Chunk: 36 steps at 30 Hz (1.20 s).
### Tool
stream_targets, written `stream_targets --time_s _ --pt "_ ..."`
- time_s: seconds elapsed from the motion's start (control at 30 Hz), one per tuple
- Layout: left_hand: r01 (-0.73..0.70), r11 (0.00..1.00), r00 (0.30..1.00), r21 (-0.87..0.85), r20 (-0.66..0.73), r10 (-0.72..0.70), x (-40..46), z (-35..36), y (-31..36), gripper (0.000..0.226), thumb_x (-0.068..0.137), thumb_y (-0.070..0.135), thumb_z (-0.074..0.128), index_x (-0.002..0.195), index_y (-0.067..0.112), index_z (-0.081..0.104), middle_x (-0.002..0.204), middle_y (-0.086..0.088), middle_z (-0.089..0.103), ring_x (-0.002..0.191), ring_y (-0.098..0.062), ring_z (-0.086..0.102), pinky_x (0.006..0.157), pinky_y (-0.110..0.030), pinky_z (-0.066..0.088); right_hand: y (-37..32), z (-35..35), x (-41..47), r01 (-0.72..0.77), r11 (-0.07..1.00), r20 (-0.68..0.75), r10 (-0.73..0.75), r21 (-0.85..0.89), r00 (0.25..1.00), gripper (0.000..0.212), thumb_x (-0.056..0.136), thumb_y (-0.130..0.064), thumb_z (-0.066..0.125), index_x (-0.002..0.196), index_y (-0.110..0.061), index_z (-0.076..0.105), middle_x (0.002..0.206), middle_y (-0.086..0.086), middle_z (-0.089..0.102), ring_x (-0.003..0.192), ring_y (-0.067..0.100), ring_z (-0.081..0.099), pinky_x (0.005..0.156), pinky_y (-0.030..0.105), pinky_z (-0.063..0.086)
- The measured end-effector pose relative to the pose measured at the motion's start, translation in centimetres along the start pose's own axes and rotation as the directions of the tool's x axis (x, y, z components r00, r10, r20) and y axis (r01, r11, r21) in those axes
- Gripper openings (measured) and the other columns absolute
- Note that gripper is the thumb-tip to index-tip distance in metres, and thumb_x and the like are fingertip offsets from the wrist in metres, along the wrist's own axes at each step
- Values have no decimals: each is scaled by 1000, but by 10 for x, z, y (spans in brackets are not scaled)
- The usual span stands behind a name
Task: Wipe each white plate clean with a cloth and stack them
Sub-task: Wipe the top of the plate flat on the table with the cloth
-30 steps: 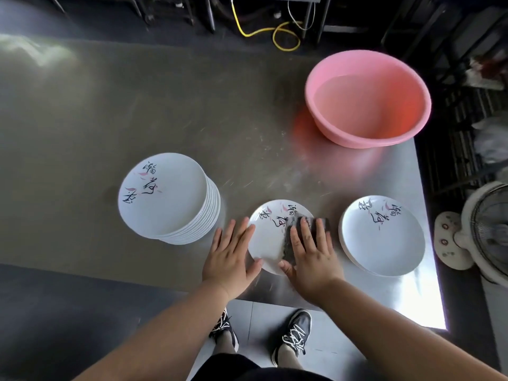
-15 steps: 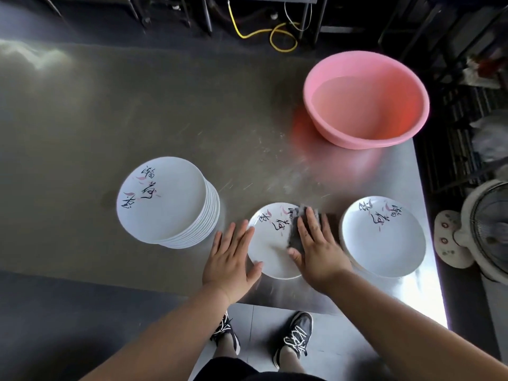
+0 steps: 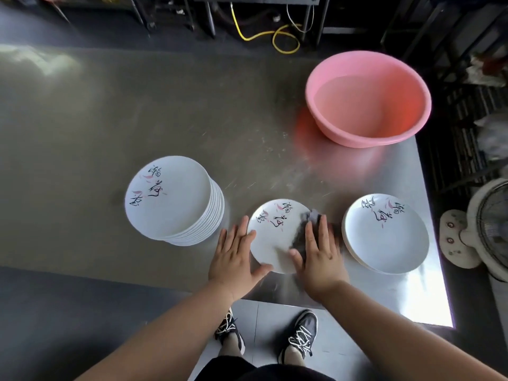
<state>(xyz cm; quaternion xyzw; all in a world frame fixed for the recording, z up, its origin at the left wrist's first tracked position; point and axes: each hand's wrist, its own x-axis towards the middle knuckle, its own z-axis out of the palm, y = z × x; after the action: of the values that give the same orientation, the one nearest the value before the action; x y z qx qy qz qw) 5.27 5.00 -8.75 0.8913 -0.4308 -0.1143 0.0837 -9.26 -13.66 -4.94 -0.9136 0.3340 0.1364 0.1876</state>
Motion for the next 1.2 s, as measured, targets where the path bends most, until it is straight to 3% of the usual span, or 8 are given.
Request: stream_targets --time_s 0.13,0.23,0.37,0.53,0.63,0.83,1.03,1.2 --pt "-205 978 971 29 -117 207 -9 -9 -9 75 83 78 57 118 12 62 172 -12 25 159 -30 21 125 -56 19 9 13 -40 21 1000 98 -22 16 995 97 92 -77 9 168 -16 6 169 8 -33 161 29 -13 127 38 -9" --pt "-348 937 924 23 -163 347 -11 -13 -20 40 92 58 59 101 20 67 165 2 42 159 -17 24 127 -49 19 15 -3 -9 15 1000 81 -16 20 997 88 95 -76 12 169 -29 2 169 3 -35 161 31 -6 130 44 2" --pt "-327 943 924 -63 -229 305 -5 -13 -15 26 89 46 64 91 21 67 149 2 60 146 -24 47 127 -38 23 10 -20 31 39 999 93 -42 38 995 73 104 -68 26 166 -42 -4 170 0 -31 161 32 -11 130 48 6" --pt "-269 950 948 -158 -215 233 -7 -7 -12 27 88 49 65 93 23 70 149 5 60 146 -21 46 128 -28 15 8 7 -24 -14 1000 59 12 26 998 89 97 -74 13 168 -21 11 174 21 1 161 39 3 131 50 6" --pt "-283 943 947 -175 -205 246 -8 -8 -13 27 88 49 65 94 23 69 150 5 59 147 -20 43 127 -29 18 11 14 -32 -9 1000 118 11 -13 993 100 89 -82 -6 168 -21 4 174 20 0 161 37 -3 130 48 -1" --pt "-217 966 960 -139 -210 186 -9 -7 -4 29 86 55 68 93 26 69 145 6 61 142 -23 47 126 -35 23 9 -10 26 -7 999 53 5 53 999 80 99 -73 14 167 -36 -3 175 7 -15 161 29 -11 130 46 4" --pt "-66 997 988 -42 -145 60 -8 -17 29 55 72 74 70 94 25 61 110 5 54 110 -28 55 101 -44 40 5 24 -49 42 998 81 -46 45 996 92 96 -77 2 167 -19 7 173 21 7 162 36 -1 130 47 3" --pt "-72 997 984 -4 -165 70 -1 -30 4 46 84 65 63 117 34 67 140 13 56 140 -22 47 116 -54 32 9 -4 -4 -22 997 55 18 74 998 79 101 -70 14 168 -30 6 176 9 -5 161 31 -3 131 46 3"
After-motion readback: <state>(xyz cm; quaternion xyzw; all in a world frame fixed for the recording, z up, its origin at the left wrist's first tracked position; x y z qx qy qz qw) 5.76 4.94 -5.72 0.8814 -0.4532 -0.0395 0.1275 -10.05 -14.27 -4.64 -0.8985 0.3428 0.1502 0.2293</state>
